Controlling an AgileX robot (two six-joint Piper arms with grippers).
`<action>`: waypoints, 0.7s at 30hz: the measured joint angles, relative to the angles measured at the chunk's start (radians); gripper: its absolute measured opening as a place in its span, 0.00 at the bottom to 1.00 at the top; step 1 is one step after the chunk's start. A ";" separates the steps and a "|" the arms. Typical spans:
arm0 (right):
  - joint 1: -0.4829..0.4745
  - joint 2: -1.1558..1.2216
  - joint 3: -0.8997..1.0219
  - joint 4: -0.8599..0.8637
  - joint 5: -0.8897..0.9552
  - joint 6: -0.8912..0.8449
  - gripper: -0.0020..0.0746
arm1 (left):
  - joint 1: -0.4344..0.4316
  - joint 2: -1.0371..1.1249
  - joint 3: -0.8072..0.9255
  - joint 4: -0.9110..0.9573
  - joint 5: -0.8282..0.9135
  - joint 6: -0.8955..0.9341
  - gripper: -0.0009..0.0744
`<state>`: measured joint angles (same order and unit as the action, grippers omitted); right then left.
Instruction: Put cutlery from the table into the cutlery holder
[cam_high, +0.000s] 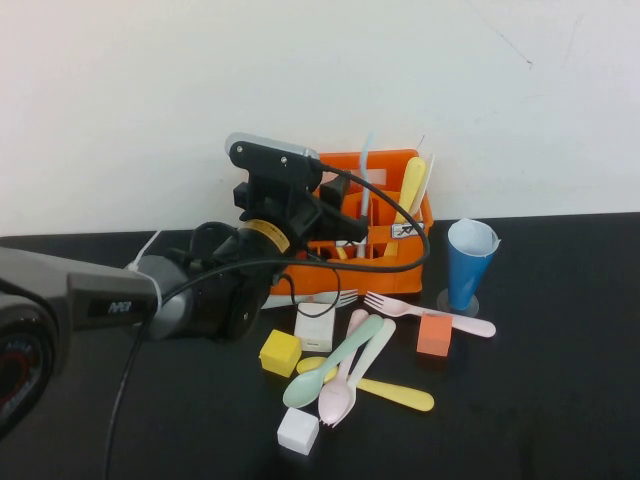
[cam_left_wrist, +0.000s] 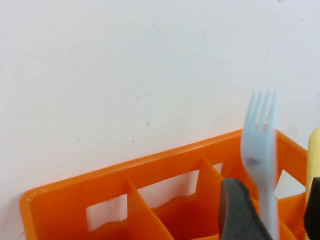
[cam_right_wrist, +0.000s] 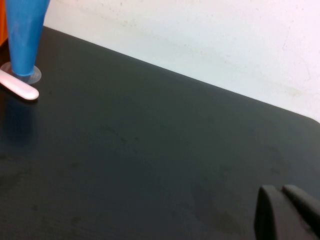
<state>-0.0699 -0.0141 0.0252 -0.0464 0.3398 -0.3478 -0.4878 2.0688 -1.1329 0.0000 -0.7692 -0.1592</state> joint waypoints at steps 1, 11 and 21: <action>0.000 0.000 0.000 0.000 0.000 0.000 0.02 | 0.002 0.000 0.000 0.000 0.000 0.000 0.38; 0.000 0.000 0.000 0.000 0.000 0.000 0.02 | 0.002 -0.285 0.060 0.071 0.181 -0.004 0.11; 0.000 0.000 0.000 0.000 0.000 0.000 0.02 | 0.002 -0.664 0.298 0.283 0.478 -0.119 0.01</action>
<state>-0.0699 -0.0141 0.0252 -0.0464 0.3398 -0.3478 -0.4862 1.4051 -0.8347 0.2832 -0.2910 -0.2777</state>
